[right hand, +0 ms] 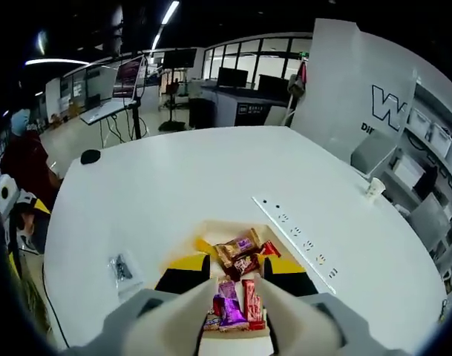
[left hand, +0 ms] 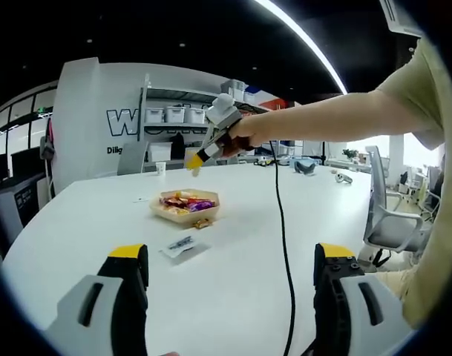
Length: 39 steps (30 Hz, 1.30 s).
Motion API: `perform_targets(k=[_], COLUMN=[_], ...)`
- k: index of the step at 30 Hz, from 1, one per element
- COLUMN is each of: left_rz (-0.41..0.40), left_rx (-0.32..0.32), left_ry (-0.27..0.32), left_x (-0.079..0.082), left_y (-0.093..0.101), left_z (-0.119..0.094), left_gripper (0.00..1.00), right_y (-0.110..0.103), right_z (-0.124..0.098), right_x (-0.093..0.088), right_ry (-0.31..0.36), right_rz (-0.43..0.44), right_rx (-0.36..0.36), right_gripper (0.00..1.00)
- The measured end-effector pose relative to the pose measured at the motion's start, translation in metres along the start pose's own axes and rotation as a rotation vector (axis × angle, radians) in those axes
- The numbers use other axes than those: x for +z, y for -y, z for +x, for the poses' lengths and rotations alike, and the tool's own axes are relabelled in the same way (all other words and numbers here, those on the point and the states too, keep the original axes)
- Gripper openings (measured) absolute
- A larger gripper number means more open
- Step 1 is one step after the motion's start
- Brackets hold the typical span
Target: Place the target food into the container with the food tongs after gripping and lifting it, then release it inside without dropping or visibly crushing the food.
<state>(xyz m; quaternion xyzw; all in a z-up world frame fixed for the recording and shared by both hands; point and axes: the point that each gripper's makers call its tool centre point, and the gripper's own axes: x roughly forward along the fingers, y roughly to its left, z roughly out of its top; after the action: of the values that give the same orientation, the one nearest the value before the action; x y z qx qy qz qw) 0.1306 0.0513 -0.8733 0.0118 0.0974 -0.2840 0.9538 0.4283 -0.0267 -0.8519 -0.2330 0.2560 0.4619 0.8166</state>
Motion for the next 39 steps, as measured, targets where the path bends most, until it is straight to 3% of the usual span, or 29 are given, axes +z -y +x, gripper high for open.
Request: perform_targets(k=[39], left_rz=[-0.006], left_rx=[-0.011], left_ry=[-0.007], left_x=[-0.006], left_y=[0.008], left_z=[0.003], left_gripper=[0.9], right_y=[-0.133], right_z=[-0.007], right_x=[-0.004], right_ry=[0.115], right_rz=[-0.241], right_rx=[0.329], right_gripper=[0.25])
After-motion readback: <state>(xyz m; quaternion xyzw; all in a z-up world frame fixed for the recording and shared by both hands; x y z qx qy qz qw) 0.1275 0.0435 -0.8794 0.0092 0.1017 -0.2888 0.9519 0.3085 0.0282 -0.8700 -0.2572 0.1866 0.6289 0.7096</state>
